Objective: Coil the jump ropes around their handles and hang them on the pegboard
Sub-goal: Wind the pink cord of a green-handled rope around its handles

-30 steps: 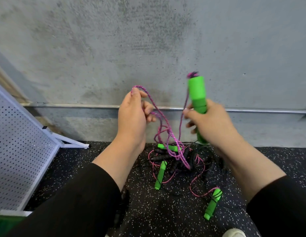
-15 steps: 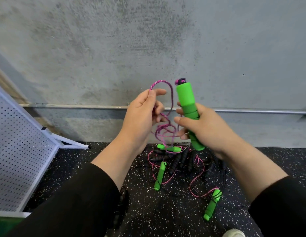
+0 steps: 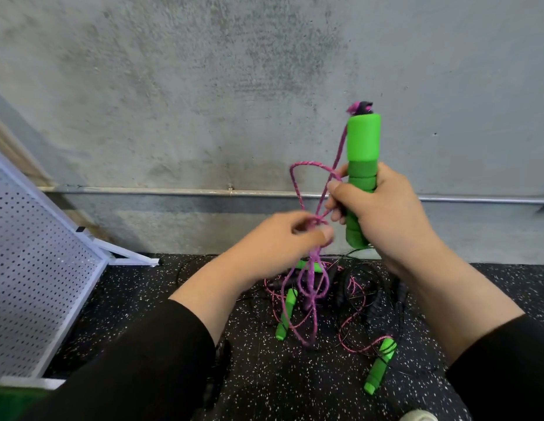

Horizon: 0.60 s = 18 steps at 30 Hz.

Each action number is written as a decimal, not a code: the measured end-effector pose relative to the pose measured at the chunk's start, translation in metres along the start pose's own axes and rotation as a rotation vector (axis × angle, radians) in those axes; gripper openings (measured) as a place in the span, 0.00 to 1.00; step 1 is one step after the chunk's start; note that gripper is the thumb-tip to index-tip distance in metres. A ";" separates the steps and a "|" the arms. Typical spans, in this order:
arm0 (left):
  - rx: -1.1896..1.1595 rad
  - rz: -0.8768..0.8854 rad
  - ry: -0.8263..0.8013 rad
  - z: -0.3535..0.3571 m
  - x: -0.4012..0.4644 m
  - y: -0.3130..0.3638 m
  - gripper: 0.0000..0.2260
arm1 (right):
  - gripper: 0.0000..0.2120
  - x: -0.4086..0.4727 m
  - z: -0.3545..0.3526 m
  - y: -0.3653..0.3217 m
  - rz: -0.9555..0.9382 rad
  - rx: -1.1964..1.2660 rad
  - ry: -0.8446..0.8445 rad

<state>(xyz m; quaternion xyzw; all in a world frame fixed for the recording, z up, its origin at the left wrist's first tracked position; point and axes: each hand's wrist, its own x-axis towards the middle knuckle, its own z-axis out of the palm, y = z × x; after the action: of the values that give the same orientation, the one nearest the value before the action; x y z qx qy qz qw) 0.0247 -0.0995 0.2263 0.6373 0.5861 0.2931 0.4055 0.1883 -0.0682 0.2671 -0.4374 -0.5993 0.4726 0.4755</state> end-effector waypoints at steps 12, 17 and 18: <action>-0.489 -0.084 0.042 0.016 0.000 0.004 0.11 | 0.08 0.012 -0.029 -0.011 -0.014 0.277 0.184; -0.837 -0.042 0.169 0.009 0.003 0.013 0.08 | 0.07 0.009 -0.028 0.007 0.192 -0.014 0.047; -0.873 -0.026 0.187 0.008 0.003 0.014 0.08 | 0.07 0.007 -0.026 0.010 0.227 -0.058 0.000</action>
<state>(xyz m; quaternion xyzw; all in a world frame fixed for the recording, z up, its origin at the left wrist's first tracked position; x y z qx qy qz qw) 0.0392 -0.0975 0.2343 0.3698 0.4496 0.5641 0.5856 0.2129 -0.0556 0.2613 -0.5161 -0.5593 0.5057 0.4063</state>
